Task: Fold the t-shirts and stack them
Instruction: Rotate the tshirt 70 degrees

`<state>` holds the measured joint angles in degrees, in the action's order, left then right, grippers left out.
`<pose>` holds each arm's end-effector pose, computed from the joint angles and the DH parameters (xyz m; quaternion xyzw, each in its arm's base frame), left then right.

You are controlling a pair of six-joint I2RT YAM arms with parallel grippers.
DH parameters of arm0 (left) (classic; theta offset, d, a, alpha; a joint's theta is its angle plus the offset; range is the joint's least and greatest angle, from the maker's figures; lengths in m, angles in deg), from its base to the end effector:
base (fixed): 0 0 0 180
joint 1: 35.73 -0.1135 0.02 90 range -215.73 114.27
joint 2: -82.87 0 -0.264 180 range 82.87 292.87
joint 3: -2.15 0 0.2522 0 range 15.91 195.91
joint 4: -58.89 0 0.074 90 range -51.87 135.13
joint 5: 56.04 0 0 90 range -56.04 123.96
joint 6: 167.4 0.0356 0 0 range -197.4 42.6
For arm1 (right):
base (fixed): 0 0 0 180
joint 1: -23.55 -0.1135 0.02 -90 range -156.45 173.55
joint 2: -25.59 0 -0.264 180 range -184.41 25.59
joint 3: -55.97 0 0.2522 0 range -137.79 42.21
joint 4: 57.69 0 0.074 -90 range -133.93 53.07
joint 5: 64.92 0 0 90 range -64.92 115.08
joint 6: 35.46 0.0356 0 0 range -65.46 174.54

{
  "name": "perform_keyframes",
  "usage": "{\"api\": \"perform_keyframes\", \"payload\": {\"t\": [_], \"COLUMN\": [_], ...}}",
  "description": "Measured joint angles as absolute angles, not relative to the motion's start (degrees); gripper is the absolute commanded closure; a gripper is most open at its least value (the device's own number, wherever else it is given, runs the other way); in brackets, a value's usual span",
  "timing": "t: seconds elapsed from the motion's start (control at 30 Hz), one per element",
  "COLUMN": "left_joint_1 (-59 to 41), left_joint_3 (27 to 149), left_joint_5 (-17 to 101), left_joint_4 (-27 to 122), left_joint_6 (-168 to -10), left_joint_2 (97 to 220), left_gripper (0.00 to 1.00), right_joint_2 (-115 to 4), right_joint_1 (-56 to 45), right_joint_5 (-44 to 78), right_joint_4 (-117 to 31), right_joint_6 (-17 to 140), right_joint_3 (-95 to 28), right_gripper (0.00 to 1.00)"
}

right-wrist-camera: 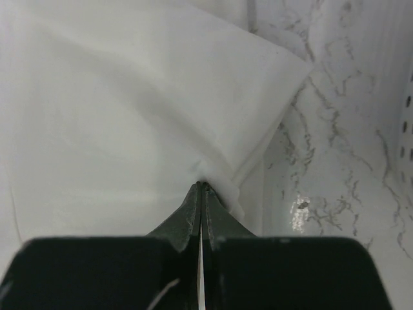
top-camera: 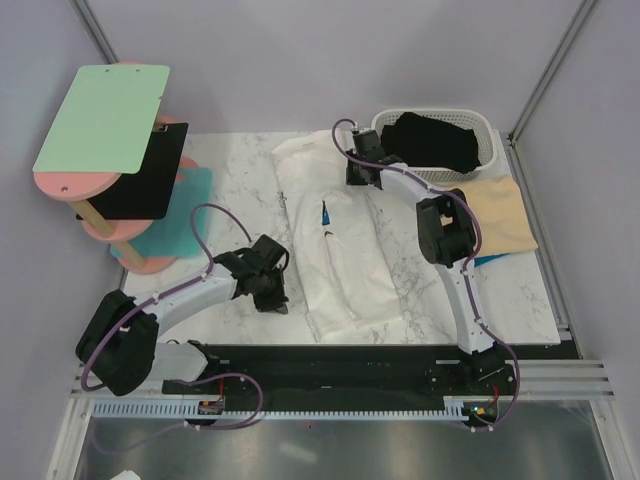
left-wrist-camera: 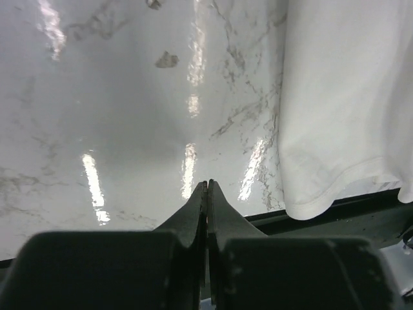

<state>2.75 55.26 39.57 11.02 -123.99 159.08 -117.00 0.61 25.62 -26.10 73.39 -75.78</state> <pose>0.1738 -0.1426 0.1675 -0.0616 0.9832 -0.1472 0.0890 0.5143 0.2173 0.1525 -0.0308 0.9145 0.1398 0.3783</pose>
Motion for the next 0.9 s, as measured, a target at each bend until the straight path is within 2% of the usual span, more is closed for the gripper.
{"api": "perform_keyframes", "payload": {"t": [0.13,0.37,0.57,0.67,0.77,0.87,0.9], "left_joint_1": [-1.2,-0.6,2.9,5.4,7.8,9.2,9.4], "left_joint_3": [55.3,59.4,63.0,63.0,63.0,63.0,62.9], "left_joint_5": [38.4,39.1,40.6,41.5,42.3,42.9,42.9], "left_joint_4": [9.1,7.4,9.2,11.1,13.4,14.7,15.1], "left_joint_6": [-122.1,-118.9,-118.4,-118.6,-119.0,-119.7,-120.0], "left_joint_2": [155.8,157.4,158.7,160.2,162.5,164.5,164.7], "left_gripper": [0.98,0.98,0.98,0.98,0.98,0.98,0.98], "right_joint_2": [-117.0,-115.3,-105.0,-95.3,-86.0,-78.7,-76.4], "right_joint_1": [1.6,1.8,1.8,1.1,-1.5,-5.8,-7.7], "right_joint_5": [26.6,25.1,22.4,20.9,19.6,17.0,16.4], "right_joint_4": [-26.2,-28.0,-28.8,-30.0,-30.1,-30.1,-29.4], "right_joint_6": [73.9,73.8,73.8,74.1,74.1,73.9,73.7], "right_joint_3": [-75.8,-73.2,-62.2,-53.7,-46.6,-39.7,-36.7], "right_gripper": [1.00,1.00,1.00,1.00,0.94,0.82,0.75]}}
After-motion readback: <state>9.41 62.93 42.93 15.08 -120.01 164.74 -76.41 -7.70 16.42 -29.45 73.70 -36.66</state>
